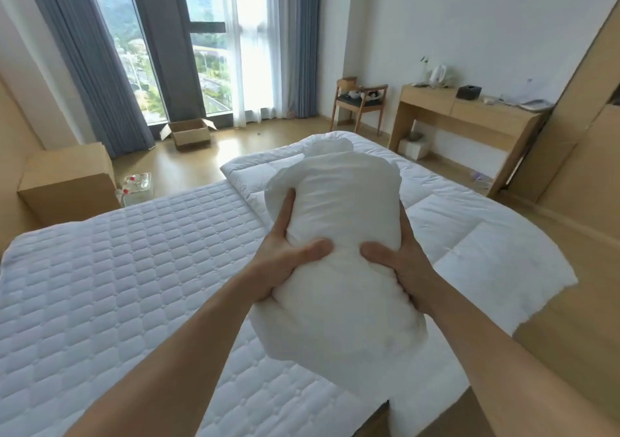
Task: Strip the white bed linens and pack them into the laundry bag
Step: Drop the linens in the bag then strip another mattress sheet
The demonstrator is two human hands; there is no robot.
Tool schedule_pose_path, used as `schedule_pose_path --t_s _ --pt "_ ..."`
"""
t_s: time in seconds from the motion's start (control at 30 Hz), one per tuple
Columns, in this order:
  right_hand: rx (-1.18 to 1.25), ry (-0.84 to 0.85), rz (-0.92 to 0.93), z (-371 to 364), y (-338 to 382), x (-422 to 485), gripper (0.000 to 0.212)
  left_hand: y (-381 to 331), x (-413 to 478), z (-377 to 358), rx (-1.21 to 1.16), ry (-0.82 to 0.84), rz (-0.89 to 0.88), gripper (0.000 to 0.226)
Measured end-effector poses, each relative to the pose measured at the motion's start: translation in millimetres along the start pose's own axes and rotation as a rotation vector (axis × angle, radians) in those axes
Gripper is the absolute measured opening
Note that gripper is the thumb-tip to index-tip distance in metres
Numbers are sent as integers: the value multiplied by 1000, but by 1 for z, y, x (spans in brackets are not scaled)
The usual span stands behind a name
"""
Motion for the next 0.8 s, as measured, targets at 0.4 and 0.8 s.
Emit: schedule_pose_path --t_s 0.4,0.8 --pt "-9 -326 154 287 90 -110 106 -140 89 -280 -42 263 -244 118" --pt "-85 -585 170 483 95 -142 104 -158 183 -488 -131 477 -306 127"
Point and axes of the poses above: each hand's wrist, its own x-axis towards the middle knuckle, its own z-axis out of the back of the hand, y = z × x, the point moved 5 cm from there along x, towards the middle knuckle, and after that the axes turned 11 degrees about -z, right-handed, at the moved point
